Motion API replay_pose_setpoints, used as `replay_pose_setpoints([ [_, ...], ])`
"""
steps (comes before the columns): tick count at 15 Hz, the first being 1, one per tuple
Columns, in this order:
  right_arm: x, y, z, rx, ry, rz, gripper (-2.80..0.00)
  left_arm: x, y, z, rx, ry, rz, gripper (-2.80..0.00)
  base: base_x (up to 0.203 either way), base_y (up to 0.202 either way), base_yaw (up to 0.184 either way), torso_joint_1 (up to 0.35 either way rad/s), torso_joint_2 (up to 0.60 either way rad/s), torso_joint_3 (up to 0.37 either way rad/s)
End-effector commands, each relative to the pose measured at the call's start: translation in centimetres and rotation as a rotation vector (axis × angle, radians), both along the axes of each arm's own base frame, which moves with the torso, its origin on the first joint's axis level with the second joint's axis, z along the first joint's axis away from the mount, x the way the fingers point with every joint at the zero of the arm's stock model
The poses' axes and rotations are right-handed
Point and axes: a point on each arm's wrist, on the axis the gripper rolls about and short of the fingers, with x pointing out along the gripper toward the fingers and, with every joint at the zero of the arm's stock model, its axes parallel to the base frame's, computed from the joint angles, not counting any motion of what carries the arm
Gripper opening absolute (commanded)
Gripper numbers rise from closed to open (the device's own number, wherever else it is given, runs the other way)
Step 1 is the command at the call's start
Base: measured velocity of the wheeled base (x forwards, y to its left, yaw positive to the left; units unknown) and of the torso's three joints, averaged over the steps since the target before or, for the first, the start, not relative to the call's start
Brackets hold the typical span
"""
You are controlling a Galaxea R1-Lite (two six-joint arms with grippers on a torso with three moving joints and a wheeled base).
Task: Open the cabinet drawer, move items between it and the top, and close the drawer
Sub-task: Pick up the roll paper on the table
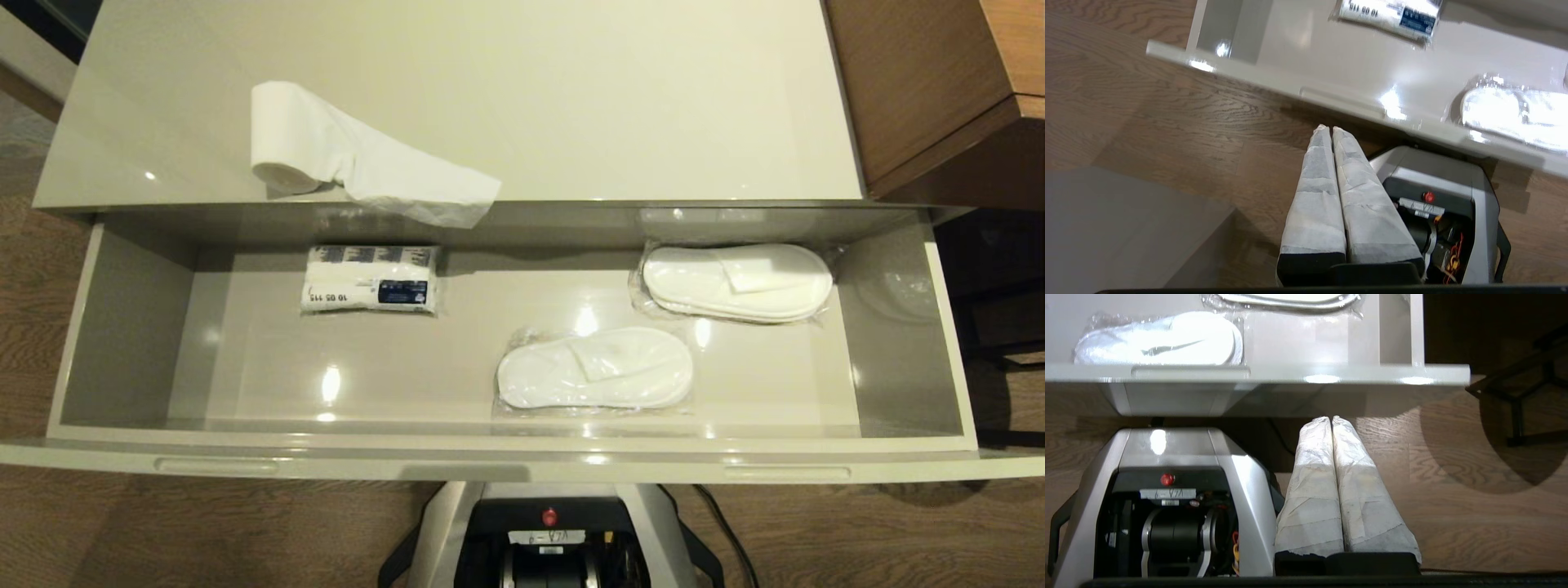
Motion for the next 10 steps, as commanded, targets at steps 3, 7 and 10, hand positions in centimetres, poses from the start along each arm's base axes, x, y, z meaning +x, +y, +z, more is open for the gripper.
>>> replay_pose_setpoints([
  [3, 0.02, 0.0, -0.03, -0.001, 0.002, 0.001, -2.8, 0.0, 0.0, 0.03, -0.002, 0.002, 0.001, -2.8, 0.0, 0.0, 0.0, 0.152, 0.16, 0.352],
  [7, 0.02, 0.0, -0.03, -0.001, 0.002, 0.001, -2.8, -0.02, -0.01, 0.04, -0.002, 0.002, 0.001, -2.8, 0.0, 0.0, 0.0, 0.3, 0.13, 0.39],
  [10, 0.02, 0.0, -0.05, -0.002, 0.004, 0.001, -2.8, -0.08, -0.01, 0.2, 0.0, -0.002, -0.001, -2.8, 0.0, 0.0, 0.0, 0.22, 0.07, 0.226],
])
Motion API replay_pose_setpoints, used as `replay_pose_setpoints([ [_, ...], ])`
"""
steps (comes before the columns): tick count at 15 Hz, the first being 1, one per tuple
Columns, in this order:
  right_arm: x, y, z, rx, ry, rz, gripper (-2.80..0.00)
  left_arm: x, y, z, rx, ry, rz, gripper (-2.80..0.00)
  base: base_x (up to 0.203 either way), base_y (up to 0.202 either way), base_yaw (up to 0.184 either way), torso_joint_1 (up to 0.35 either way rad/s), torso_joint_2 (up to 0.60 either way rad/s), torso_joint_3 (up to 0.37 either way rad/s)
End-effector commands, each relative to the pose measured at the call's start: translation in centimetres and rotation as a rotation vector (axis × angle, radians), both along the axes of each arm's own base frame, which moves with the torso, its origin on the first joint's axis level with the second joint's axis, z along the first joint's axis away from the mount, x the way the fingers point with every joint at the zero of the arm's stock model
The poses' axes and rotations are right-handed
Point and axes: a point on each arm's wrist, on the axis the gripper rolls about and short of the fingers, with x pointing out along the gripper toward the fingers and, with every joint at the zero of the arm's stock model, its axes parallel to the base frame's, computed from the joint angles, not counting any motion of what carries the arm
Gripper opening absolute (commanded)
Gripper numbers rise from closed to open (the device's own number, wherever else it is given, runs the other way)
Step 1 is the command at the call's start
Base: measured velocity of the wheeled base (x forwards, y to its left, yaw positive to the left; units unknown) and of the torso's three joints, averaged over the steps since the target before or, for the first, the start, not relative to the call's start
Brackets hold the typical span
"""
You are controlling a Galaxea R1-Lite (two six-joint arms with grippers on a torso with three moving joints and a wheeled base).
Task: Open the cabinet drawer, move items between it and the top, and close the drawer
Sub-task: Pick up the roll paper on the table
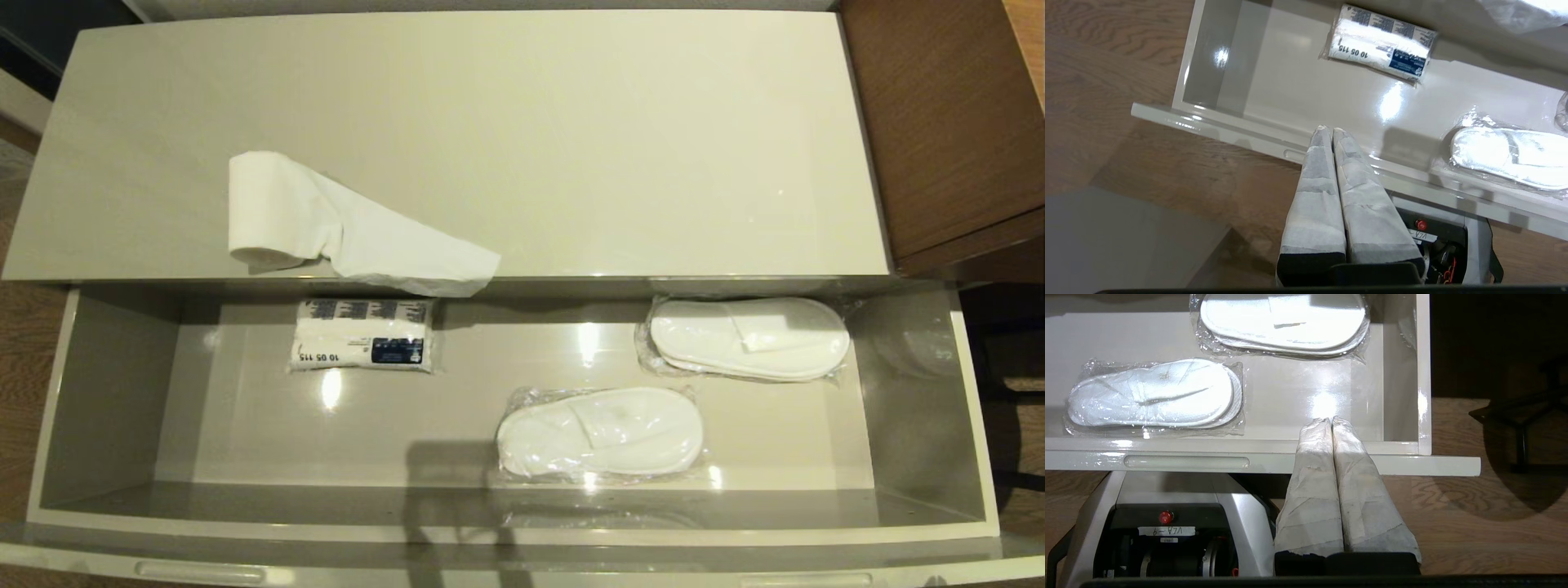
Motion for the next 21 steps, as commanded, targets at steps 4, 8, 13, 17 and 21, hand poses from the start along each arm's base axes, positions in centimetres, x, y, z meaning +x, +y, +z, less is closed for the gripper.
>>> replay_pose_setpoints([
  [4, 0.0, 0.0, 0.0, -0.001, 0.003, 0.0, -2.8, -0.7, -0.1, 1.8, 0.0, -0.018, -0.009, -2.8, 0.0, 0.0, 0.0, 0.033, 0.01, 0.042],
  [8, 0.0, 0.0, 0.0, -0.001, 0.003, 0.0, -2.8, 0.9, -0.1, 8.4, -0.034, 0.1, -0.038, -2.8, 0.0, 0.0, 0.0, 0.0, 0.0, 0.0],
  [13, 0.0, 0.0, 0.0, -0.001, 0.003, 0.0, -2.8, 13.0, 0.1, 12.1, -0.119, 0.343, -0.142, -2.8, 0.0, 0.0, 0.0, 0.0, 0.0, 0.0],
  [17, 0.0, 0.0, 0.0, -0.001, 0.003, 0.0, -2.8, 24.1, 0.3, 11.1, -0.185, 0.365, -0.218, -2.8, 0.0, 0.0, 0.0, 0.0, 0.0, 0.0],
  [21, 0.0, 0.0, 0.0, -0.01, 0.0, 0.008, -2.8, 32.3, 0.3, 10.1, -0.219, 0.303, -0.265, 0.0, 0.0, 0.0, 0.0, 0.0, 0.0, 0.0],
])
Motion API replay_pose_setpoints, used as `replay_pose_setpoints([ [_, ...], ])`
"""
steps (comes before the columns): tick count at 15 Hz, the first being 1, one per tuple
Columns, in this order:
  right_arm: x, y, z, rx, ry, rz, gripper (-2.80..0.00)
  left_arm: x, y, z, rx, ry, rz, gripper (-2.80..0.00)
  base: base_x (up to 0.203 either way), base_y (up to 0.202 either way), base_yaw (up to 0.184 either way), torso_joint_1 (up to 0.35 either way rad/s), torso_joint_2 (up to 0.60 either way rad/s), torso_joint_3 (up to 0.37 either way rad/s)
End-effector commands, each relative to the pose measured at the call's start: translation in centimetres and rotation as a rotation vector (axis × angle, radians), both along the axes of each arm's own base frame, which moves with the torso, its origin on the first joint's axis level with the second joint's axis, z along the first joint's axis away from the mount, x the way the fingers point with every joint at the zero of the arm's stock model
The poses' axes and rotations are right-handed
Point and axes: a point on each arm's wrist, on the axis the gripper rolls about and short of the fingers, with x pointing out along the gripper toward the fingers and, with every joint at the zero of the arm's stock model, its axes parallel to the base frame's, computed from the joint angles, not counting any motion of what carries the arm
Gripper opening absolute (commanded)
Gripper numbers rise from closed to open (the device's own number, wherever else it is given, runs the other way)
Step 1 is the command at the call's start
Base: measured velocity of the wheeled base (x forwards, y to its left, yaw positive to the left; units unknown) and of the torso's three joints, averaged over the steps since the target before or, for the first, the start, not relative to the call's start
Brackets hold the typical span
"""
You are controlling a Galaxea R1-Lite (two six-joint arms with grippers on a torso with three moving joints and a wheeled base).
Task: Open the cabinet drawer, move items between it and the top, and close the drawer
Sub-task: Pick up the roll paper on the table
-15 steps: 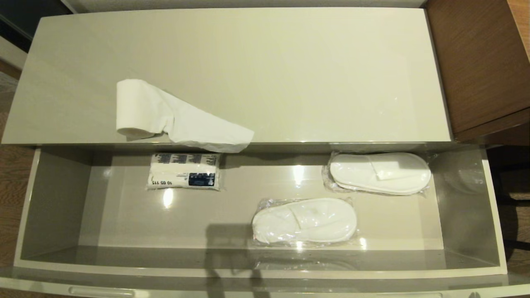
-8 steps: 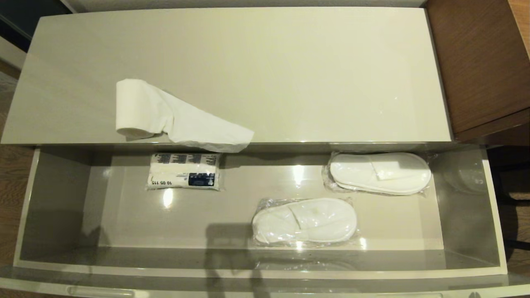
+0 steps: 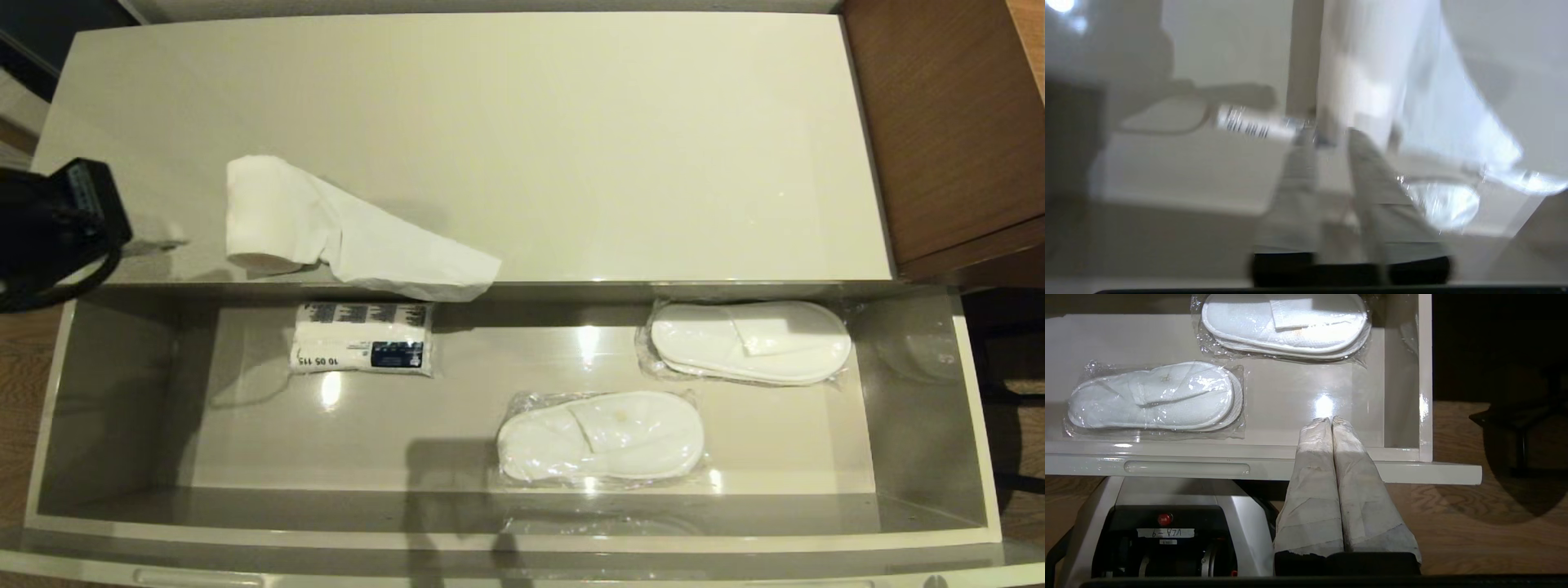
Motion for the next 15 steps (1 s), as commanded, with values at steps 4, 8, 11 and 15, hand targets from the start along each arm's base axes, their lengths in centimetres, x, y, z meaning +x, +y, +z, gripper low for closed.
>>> replay_pose_setpoints([
  [4, 0.0, 0.0, 0.0, 0.005, 0.004, -0.003, -2.8, 5.8, 0.0, -0.5, -0.018, -0.05, -0.031, 0.0, 0.0, 0.0, 0.0, 0.0, 0.0, 0.0],
  [8, 0.0, 0.0, 0.0, 0.003, 0.004, -0.003, -2.8, 5.2, -0.5, 0.3, -0.043, -0.086, -0.066, 0.0, 0.0, 0.0, 0.0, 0.0, 0.0, 0.0],
  [11, 0.0, 0.0, 0.0, 0.005, 0.004, -0.003, -2.8, 4.7, -1.0, 1.7, -0.045, -0.135, -0.1, 0.0, 0.0, 0.0, 0.0, 0.0, 0.0, 0.0],
  [15, 0.0, 0.0, -0.1, 0.003, 0.005, -0.001, -2.8, 6.8, -2.9, 1.9, -0.047, -0.138, -0.191, 0.0, 0.0, 0.0, 0.0, 0.0, 0.0, 0.0],
])
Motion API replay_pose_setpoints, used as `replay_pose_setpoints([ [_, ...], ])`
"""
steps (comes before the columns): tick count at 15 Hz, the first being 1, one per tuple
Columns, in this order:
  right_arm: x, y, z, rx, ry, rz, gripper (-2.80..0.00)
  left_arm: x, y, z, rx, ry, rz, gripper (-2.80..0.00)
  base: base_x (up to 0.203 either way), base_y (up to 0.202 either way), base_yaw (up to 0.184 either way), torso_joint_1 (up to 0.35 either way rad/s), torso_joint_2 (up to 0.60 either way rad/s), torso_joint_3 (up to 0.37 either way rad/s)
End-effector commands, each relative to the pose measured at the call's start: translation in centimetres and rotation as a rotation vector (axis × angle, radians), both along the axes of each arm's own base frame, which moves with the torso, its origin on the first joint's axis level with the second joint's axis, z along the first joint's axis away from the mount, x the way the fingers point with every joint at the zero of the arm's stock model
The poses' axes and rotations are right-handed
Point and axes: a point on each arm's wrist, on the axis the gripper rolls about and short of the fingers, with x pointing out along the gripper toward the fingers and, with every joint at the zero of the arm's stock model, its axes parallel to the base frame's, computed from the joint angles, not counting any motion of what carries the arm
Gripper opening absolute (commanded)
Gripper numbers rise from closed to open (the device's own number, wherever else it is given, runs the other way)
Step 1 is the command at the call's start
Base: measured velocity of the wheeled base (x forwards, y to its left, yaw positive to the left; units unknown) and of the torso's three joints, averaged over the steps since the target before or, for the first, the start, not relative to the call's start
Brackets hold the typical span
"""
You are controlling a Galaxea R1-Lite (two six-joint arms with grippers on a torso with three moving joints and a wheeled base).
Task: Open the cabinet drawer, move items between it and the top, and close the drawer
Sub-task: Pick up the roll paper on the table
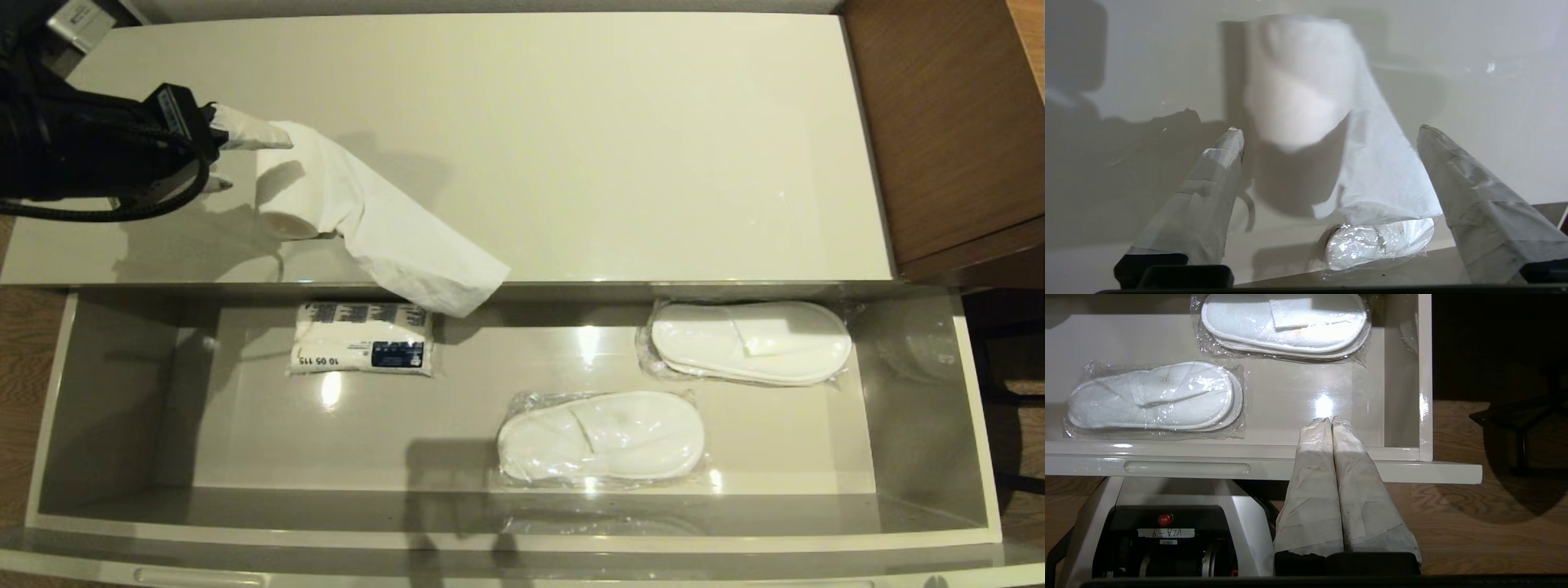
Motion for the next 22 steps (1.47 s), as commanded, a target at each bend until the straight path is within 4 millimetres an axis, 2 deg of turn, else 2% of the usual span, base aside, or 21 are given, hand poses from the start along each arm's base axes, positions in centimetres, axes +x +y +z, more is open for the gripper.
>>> replay_pose_setpoints([
  [1, 0.0, 0.0, 0.0, -0.003, 0.003, 0.002, -2.8, 2.1, -0.9, -0.8, 0.006, 0.03, -0.033, 0.0, 0.0, 0.0, 0.0, 0.0, 0.0, 0.0],
  [7, 0.0, 0.0, 0.0, -0.009, 0.003, 0.003, -2.8, 2.8, -1.0, -1.0, 0.026, 0.033, -0.038, 0.0, 0.0, 0.0, 0.0, 0.0, 0.0, 0.0],
  [9, 0.0, 0.0, 0.0, -0.009, 0.003, 0.003, -2.8, 5.9, -1.2, -3.5, 0.088, 0.093, -0.042, 0.0, 0.0, 0.0, 0.0, 0.0, 0.0, 0.0],
  [10, 0.0, 0.0, 0.0, -0.01, 0.003, 0.006, -2.8, 6.8, -1.2, -4.2, 0.12, 0.107, -0.037, -2.8, 0.0, 0.0, 0.0, 0.0, 0.0, 0.0],
  [13, 0.0, 0.0, 0.0, -0.014, 0.001, 0.006, -2.8, 7.1, -1.2, -4.9, 0.158, 0.133, -0.017, -2.8, 0.0, 0.0, 0.0, 0.0, 0.0, 0.0],
  [16, 0.0, 0.0, 0.0, -0.018, 0.001, 0.008, -2.8, 6.7, -1.2, -4.5, 0.158, 0.125, -0.018, -2.8, 0.0, 0.0, 0.0, 0.0, 0.0, 0.0],
  [17, 0.0, 0.0, 0.0, -0.018, 0.001, 0.008, -2.8, 6.0, -1.1, -3.9, 0.156, 0.108, -0.017, -2.8, 0.0, 0.0, 0.0, 0.0, 0.0, 0.0],
  [20, 0.0, 0.0, 0.0, -0.021, 0.001, 0.008, -2.8, 0.3, -1.0, 0.0, 0.148, 0.036, -0.025, -2.8, 0.0, 0.0, 0.0, 0.0, 0.0, 0.0],
  [21, 0.0, 0.0, 0.0, -0.021, 0.001, 0.008, -2.8, -1.1, -1.0, 0.6, 0.148, 0.04, -0.031, -2.8, 0.0, 0.0, 0.0, 0.0, 0.0, 0.0],
  [22, 0.0, 0.0, 0.0, -0.022, 0.001, 0.008, -2.8, -1.4, -1.1, 0.6, 0.148, 0.049, -0.036, -2.8, 0.0, 0.0, 0.0, 0.0, 0.0, 0.0],
])
